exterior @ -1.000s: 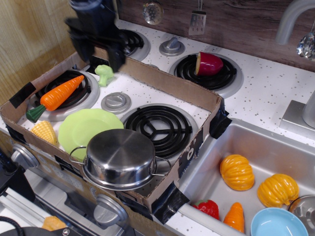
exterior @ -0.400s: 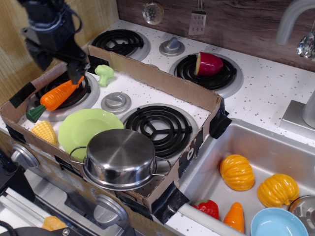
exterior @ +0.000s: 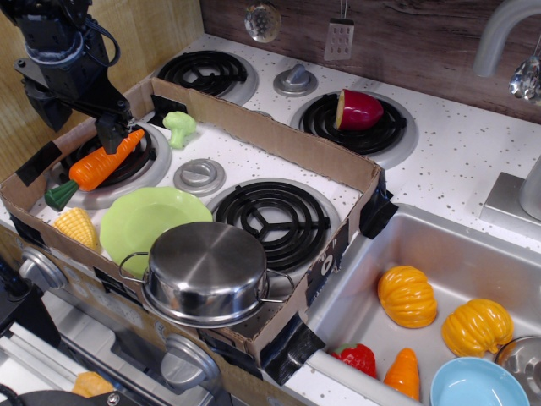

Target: Put carrot on plate

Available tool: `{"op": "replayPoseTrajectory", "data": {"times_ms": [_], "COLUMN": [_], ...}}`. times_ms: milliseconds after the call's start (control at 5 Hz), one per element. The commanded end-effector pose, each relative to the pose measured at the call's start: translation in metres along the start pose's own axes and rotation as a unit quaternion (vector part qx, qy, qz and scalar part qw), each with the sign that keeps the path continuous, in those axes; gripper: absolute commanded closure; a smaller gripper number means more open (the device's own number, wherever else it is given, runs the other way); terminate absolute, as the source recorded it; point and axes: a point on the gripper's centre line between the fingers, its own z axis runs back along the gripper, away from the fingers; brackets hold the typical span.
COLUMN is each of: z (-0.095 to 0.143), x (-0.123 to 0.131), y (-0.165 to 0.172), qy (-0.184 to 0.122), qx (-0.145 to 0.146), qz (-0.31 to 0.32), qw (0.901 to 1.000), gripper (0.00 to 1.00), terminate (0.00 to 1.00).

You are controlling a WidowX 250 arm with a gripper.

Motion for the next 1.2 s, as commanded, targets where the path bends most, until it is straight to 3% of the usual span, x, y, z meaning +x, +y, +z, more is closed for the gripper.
{"op": "replayPoseTrajectory", "data": {"times_ms": [0,200,400,800,1000], "z": [0.002,-0.01,-0.025,-0.045,-0.044], "x": [-0.002,-0.003,-0.006,-0.008,-0.001], "y": [-0.002,-0.006,-0.009,0.0,0.002], "qy": [-0.007,0.001,-0.011,-0.002,-0.005], "qx": [-0.016,-0.044,-0.046,-0.042,-0.04], "qz": [0.006,0.003,0.008,0.012,0.008], "qw": [0.9998,0.999,0.9989,0.999,0.9991], "gripper": [0.0,0.0,0.0,0.0,1.0], "terminate": [0.0,0.0,0.0,0.0,0.0]}}
